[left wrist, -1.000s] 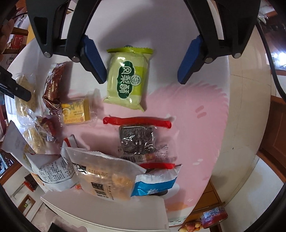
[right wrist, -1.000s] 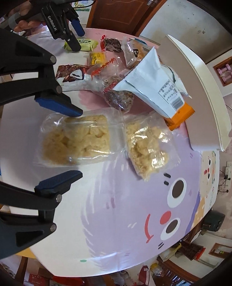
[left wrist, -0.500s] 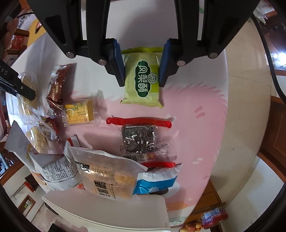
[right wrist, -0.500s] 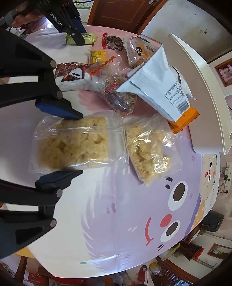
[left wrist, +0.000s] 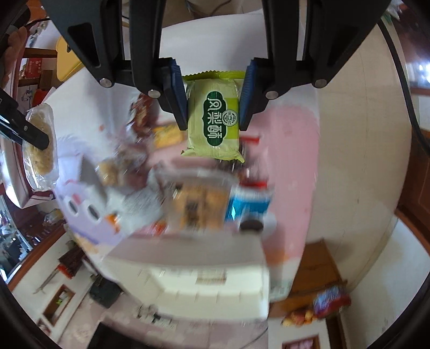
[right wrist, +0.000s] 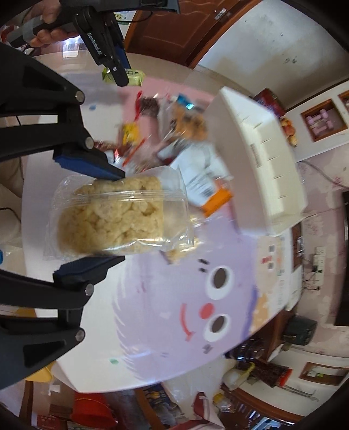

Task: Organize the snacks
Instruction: 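Carry both snacks over the white tray and open both grippers to drop them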

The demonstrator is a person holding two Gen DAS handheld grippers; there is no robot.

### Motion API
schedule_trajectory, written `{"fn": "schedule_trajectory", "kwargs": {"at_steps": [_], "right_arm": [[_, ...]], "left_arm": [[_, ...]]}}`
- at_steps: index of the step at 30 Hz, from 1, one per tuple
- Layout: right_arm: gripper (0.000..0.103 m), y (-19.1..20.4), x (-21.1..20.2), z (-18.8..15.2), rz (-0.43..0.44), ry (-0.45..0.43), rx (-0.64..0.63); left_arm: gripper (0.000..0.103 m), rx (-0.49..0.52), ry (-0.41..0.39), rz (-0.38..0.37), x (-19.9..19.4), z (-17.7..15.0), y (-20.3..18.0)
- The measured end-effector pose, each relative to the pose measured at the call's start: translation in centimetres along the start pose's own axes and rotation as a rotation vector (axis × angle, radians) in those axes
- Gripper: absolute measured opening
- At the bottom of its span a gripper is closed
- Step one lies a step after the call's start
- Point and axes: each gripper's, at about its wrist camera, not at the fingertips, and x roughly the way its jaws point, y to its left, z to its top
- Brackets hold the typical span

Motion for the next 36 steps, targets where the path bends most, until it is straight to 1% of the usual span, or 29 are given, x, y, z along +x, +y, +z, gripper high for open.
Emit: {"fn": "schedule_trajectory", "kwargs": {"at_steps": [3,8,11,13,15,18,22,26,29,31,33,35,36], "right_arm": [[0.053,0.8,-2.6,1.6,0.01,-0.047,-0.024],[0.053,2.1,-6.7,4.9,0.026,-0.135,-0.064],[0.053,2.7,-9.2,7.5,0.039,-0.195,-0.088],[0.053,3.0,-10.6,8.7,0.036,-0.23,-0.104],[0.053,3.4,-12.0,10.4,0.03,-0.268,-0.126],[0.053,3.9,-14.0,13.4,0.031,-0.308,-0.148],[0.053,4.5,-16.0,17.5,0.031,-0.356,-0.18],[0.053,4.8,-16.8,21.9,0.041,-0.366,-0.195],[0.053,5.0,-16.3,25.4,0.043,-0.358,-0.199],[0.054,5.2,-15.2,27.4,0.052,-0.339,-0.195],[0.054,5.6,-13.4,29.2,0.057,-0.312,-0.198],[0.054,5.9,-11.0,30.9,0.054,-0.282,-0.204],[0.054,6.1,-9.5,31.7,0.051,-0.269,-0.209]], "left_arm": [[0.035,0.028,-0.061,-0.006,-2.7,1.8,-1.0],[0.035,0.036,-0.143,-0.032,-7.2,4.7,-1.3],[0.035,0.042,-0.208,-0.042,-10.1,7.0,-1.7],[0.035,0.045,-0.258,-0.043,-12.1,8.8,-2.0],[0.035,0.046,-0.291,-0.044,-13.9,10.3,-2.2],[0.035,0.051,-0.323,-0.031,-16.1,12.7,-2.4],[0.035,0.041,-0.344,-0.021,-17.7,15.9,-2.3],[0.035,0.02,-0.337,-0.032,-18.0,19.3,-2.0],[0.035,0.009,-0.328,-0.008,-16.9,21.7,-1.9],[0.035,-0.002,-0.309,0.003,-15.6,23.4,-1.9],[0.035,-0.024,-0.266,0.009,-13.6,25.2,-1.5],[0.035,-0.04,-0.238,0.018,-11.3,26.8,-1.3],[0.035,-0.044,-0.228,0.035,-9.9,27.6,-1.1]]}}
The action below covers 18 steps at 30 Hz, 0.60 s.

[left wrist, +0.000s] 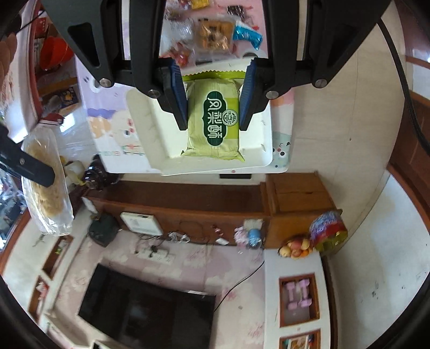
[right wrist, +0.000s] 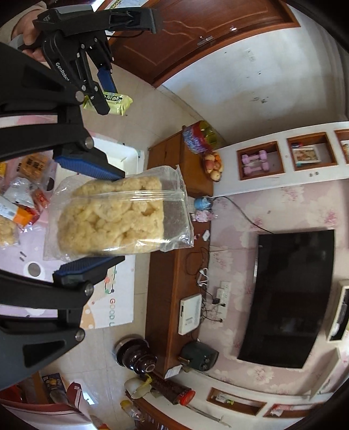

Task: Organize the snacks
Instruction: 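Carry both snacks over the white tray and open both grippers to drop them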

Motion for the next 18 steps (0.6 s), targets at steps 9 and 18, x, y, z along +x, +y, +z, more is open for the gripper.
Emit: {"fn": "schedule_trajectory", "kwargs": {"at_steps": [9,18], "right_arm": [[0.054,-0.5,13.2,-1.2,0.022,0.16,0.026],[0.054,-1.7,22.0,-4.1,0.019,0.321,0.063]], "left_arm": [[0.035,-0.048,0.088,0.083,11.5,0.8,0.3],[0.036,-0.038,0.182,0.114,18.1,-0.7,-0.2]]}}
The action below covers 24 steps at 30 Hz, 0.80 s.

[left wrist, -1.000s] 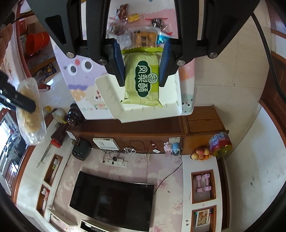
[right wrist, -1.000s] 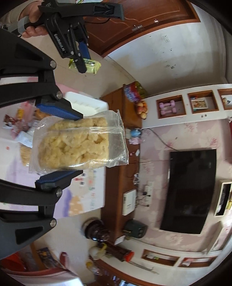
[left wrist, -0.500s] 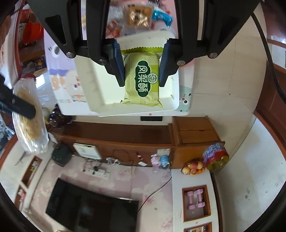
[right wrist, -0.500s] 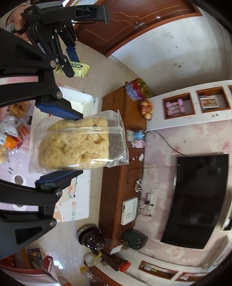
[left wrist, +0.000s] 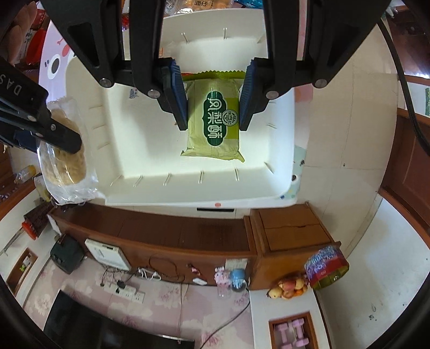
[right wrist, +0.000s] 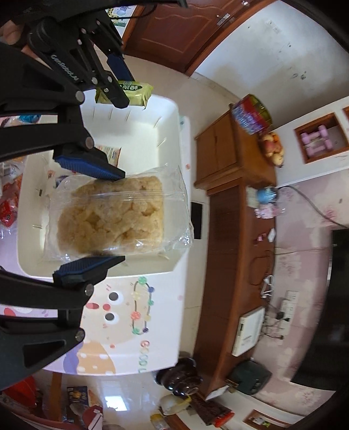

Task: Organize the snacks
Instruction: 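Carry both snacks over the white tray and open both grippers to drop them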

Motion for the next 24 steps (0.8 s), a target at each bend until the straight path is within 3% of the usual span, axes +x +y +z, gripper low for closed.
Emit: {"fn": "schedule_trajectory", "kwargs": {"at_steps": [3,5,6,7,13,19,24], "right_arm": [[0.054,0.1,1.2,-0.1,0.005,0.023,-0.003],[0.054,0.2,1.6,-0.1,0.007,0.03,-0.004],[0.054,0.2,1.7,-0.1,0.008,0.029,-0.003],[0.054,0.2,1.7,0.0,0.012,0.03,-0.003],[0.06,-0.1,1.5,-0.7,0.041,0.025,0.018],[0.06,-0.1,0.3,-1.9,0.061,0.018,0.02],[0.06,-0.3,-0.8,-2.9,0.058,-0.006,0.037]], "left_arm": [[0.038,0.0,0.016,0.011,1.2,-0.2,-0.2],[0.067,-0.002,0.03,-0.004,1.7,-0.2,-0.3],[0.087,-0.009,0.034,-0.012,1.9,-0.3,-0.2],[0.089,-0.017,0.03,-0.009,1.8,-0.3,-0.2],[0.089,-0.054,0.026,-0.015,1.5,-0.7,0.1],[0.089,-0.111,-0.085,-0.076,-0.8,-1.7,0.7],[0.089,-0.053,-0.161,-0.07,-2.8,-2.5,0.0]]}}
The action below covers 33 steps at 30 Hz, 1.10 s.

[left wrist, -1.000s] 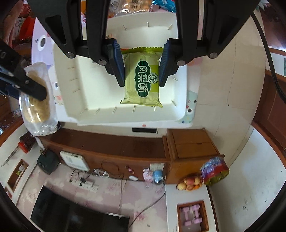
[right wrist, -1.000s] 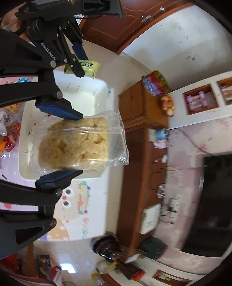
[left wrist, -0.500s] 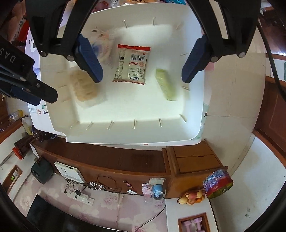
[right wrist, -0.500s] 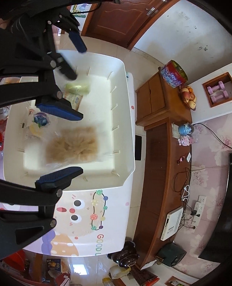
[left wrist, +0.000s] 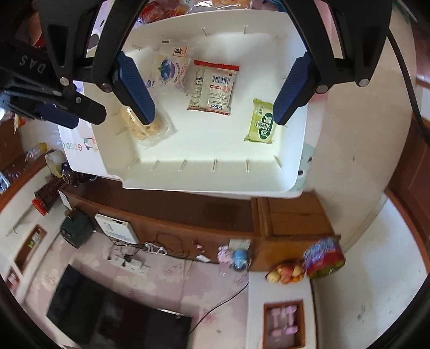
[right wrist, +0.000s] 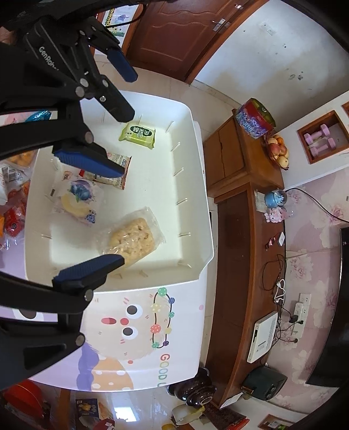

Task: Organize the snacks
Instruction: 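Carry both snacks over the white tray and open both grippers to drop them, then grasp the boxed cake pack with the left gripper while the right gripper grasps the orange-and-white bar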

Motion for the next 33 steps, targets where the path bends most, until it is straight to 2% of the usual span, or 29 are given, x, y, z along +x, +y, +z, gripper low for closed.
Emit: {"fn": "schedule_trajectory", "kwargs": {"at_steps": [6,10,23,28,33], "right_arm": [[0.06,0.3,-1.3,-1.0,-0.005,-0.024,0.003],[0.06,0.7,-2.3,-1.8,-0.013,-0.037,-0.004],[0.06,2.6,-6.5,-5.3,0.012,-0.088,-0.015],[0.06,3.4,-9.2,-7.7,0.029,-0.128,-0.033],[0.06,3.9,-12.0,-10.3,0.04,-0.17,-0.043]], "left_arm": [[0.087,-0.024,0.01,-0.046,-1.3,-0.7,0.1],[0.086,-0.027,0.014,-0.045,-2.2,-1.4,0.2],[0.086,0.032,-0.057,-0.05,-7.3,-3.7,1.2],[0.086,0.096,-0.109,-0.069,-10.7,-5.4,1.5],[0.087,0.12,-0.131,-0.109,-13.5,-7.3,2.3]]}}
